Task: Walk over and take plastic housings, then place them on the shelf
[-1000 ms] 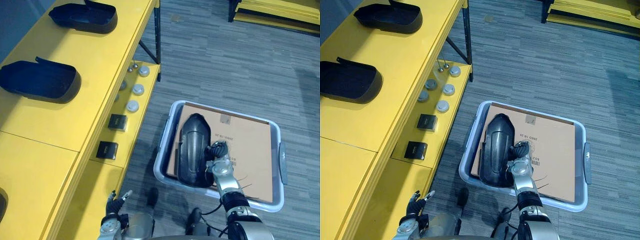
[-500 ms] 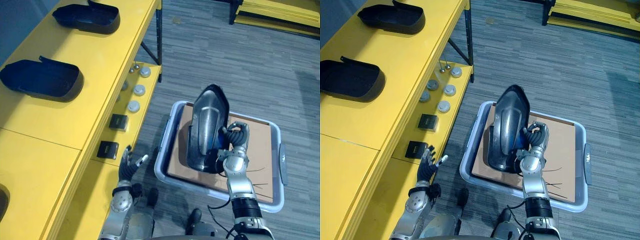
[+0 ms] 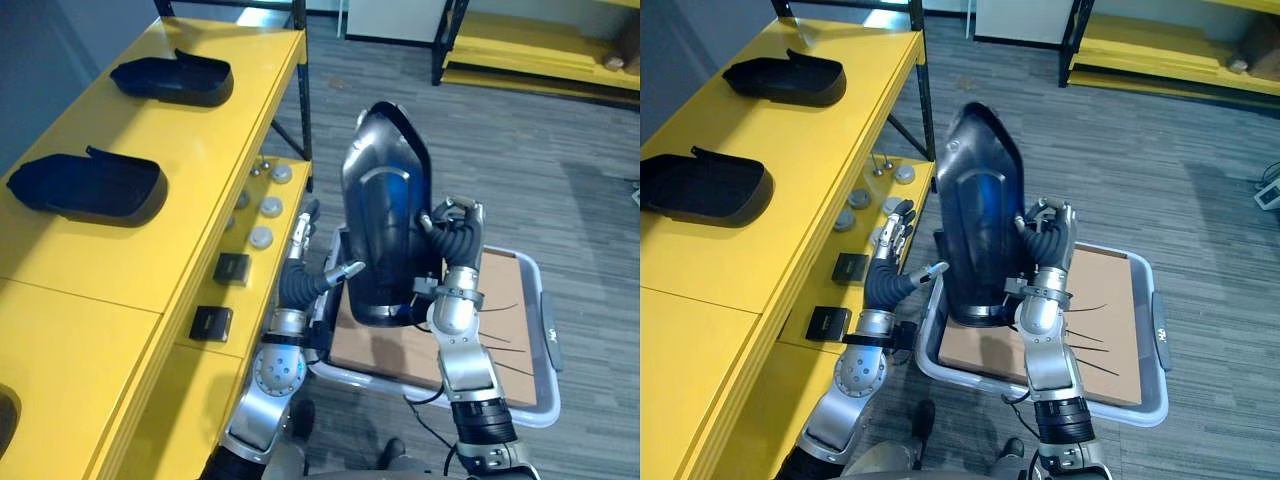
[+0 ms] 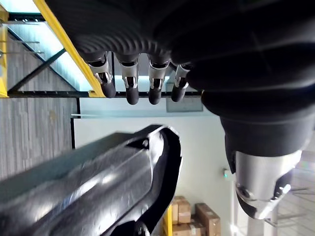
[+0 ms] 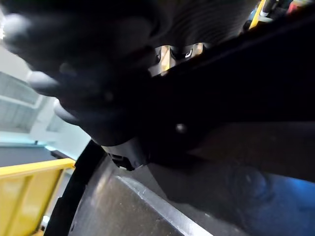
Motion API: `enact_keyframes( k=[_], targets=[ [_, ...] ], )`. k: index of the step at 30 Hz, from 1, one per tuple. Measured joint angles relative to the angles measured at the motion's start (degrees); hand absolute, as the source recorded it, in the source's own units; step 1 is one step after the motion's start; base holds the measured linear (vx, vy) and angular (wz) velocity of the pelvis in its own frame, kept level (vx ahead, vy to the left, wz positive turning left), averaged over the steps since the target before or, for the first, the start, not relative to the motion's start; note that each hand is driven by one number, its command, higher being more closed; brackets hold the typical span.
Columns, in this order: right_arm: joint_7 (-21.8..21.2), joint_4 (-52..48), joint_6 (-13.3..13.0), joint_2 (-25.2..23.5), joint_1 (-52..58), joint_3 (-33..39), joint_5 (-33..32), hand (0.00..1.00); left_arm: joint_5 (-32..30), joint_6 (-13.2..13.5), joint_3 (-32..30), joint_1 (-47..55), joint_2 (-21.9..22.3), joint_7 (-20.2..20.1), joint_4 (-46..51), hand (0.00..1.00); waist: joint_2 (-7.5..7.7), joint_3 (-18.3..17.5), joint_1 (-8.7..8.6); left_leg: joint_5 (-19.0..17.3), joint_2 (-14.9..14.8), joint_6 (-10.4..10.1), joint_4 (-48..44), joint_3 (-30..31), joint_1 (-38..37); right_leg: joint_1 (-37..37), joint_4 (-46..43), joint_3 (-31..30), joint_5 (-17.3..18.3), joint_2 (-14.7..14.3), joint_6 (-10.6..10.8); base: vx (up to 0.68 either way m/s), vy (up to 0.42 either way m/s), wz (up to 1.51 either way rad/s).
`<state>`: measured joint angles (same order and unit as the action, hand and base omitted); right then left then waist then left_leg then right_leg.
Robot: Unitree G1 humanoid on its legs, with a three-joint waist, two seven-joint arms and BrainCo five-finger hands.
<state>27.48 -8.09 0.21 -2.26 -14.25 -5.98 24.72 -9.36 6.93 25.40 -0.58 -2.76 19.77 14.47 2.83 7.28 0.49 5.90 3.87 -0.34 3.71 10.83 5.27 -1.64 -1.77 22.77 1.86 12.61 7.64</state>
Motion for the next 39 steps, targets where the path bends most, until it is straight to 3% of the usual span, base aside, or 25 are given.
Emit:
enact_keyframes(
  k=[10,13,14,21,22,30,35,39],
  targets=[
    [1.6,-2.8,-0.3,-1.2,-0.9,-4.1,-2.5,1.00,-3.0,-2.3,-0.2,-2.9,0.3,6.9,-3.9,0.00,1.19,-2.0,-1.27,0.1,-0.6,0.1,0.7,-1.3,-0.6,0.2,0.4,-1.4,-0.3,-0.1,-0.2,0.01,0.005,-0.06],
    [1.3,-5.1,-2.2,-1.1,-0.9,-7.0,-3.3,1.00,-2.9,-3.4,-0.2,-2.9,0.3,7.6,-5.9,0.00,1.19,-2.7,-1.42,0.2,-0.9,0.1,1.5,-2.0,-1.1,0.0,0.9,-2.5,-0.6,-0.3,-0.1,0.00,-0.001,-0.16],
    [1.2,-5.9,-2.8,-0.9,-0.9,-7.8,-3.3,1.00,-2.9,-3.6,-0.1,-2.9,0.3,7.8,-6.2,1.00,1.23,-2.9,-1.47,0.2,-0.9,0.1,1.5,-2.0,-1.1,0.0,0.9,-2.5,-0.6,-0.4,-0.1,0.00,0.000,0.00],
    [1.1,-6.1,-3.4,-0.7,-0.9,-8.2,-3.9,1.00,-1.4,-3.7,0.1,-2.9,0.3,7.7,-6.2,1.00,1.35,-3.2,-1.49,0.4,-0.8,0.1,1.6,-2.0,-1.2,0.1,0.9,-2.5,-0.6,-0.4,-0.1,0.00,0.000,0.00],
    [1.1,-6.1,-3.4,-0.6,-0.9,-8.3,-4.0,0.00,-0.8,-3.7,0.3,-2.9,0.3,7.7,-6.2,1.00,1.37,-3.2,-1.49,0.4,-0.8,0.1,1.6,-2.0,-1.2,0.1,0.9,-2.5,-0.6,-0.5,-0.1,0.00,0.000,0.00],
    [-2.2,-6.1,-5.0,0.7,-0.6,-11.0,-9.0,0.00,2.3,-4.0,-1.6,-2.9,0.3,7.7,-8.4,1.00,1.47,-4.7,-2.67,0.4,-0.9,0.1,1.6,-2.0,-1.2,0.3,0.9,-2.5,-0.6,-0.5,-0.1,0.00,0.000,0.00],
    [-6.7,-6.1,-8.2,3.9,-0.4,-10.2,-14.4,0.00,2.3,-4.3,-2.8,-2.8,0.2,5.7,-8.5,1.00,1.67,-4.9,-2.71,0.7,-0.9,0.1,1.7,-2.2,-1.3,0.3,0.8,-2.6,-0.6,-0.5,-0.1,0.00,0.000,0.00],
    [-10.4,-9.8,-11.2,5.8,1.6,-5.0,-22.1,0.00,2.0,-4.3,-5.3,-2.3,0.2,4.2,-7.9,1.00,1.68,-4.9,-2.77,0.7,-0.9,0.1,1.7,-2.5,-1.7,0.2,0.5,-2.6,-0.6,-0.5,-0.1,-0.01,0.004,-0.03]
  ],
)
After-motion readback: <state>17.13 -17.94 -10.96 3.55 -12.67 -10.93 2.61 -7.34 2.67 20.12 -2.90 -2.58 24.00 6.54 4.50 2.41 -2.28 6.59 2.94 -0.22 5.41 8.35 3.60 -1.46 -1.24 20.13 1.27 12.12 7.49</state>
